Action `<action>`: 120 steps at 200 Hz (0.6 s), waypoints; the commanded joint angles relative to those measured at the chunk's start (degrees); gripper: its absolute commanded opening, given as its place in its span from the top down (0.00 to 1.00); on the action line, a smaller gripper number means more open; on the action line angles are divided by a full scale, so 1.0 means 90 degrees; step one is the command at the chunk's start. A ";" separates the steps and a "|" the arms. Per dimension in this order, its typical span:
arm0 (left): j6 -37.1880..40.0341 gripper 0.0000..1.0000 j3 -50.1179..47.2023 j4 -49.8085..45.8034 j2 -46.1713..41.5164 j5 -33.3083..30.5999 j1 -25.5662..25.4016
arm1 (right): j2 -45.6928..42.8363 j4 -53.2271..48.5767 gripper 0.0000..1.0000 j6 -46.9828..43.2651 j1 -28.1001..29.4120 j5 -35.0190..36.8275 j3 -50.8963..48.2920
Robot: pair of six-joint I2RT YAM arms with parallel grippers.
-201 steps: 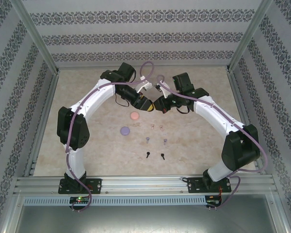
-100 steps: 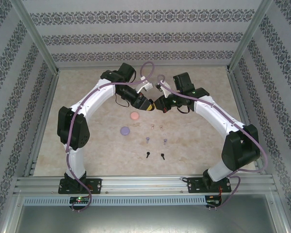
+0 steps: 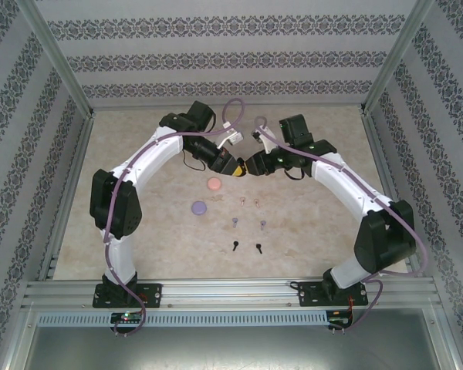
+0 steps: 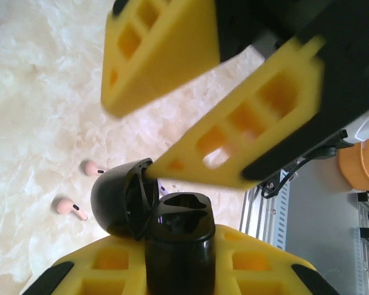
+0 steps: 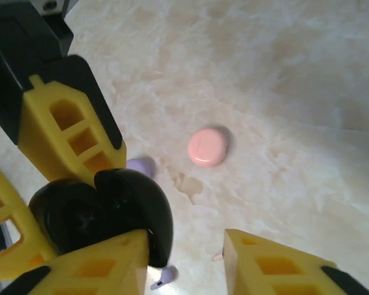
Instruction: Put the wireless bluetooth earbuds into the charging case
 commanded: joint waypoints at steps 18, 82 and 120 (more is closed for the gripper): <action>-0.1050 1.00 -0.1319 0.2073 -0.1132 0.0231 0.0552 | -0.1349 0.0156 0.48 0.0881 -0.0304 -0.0066 -0.0748; -0.2191 1.00 -0.3364 0.4702 -0.2959 -0.1102 0.0689 | -0.2512 -0.0462 0.02 0.2429 0.0541 0.1857 -0.1972; -0.2555 1.00 -0.4488 0.6013 -0.3920 -0.2090 0.0668 | -0.2735 -0.1054 0.02 0.3142 0.1300 0.3750 -0.1989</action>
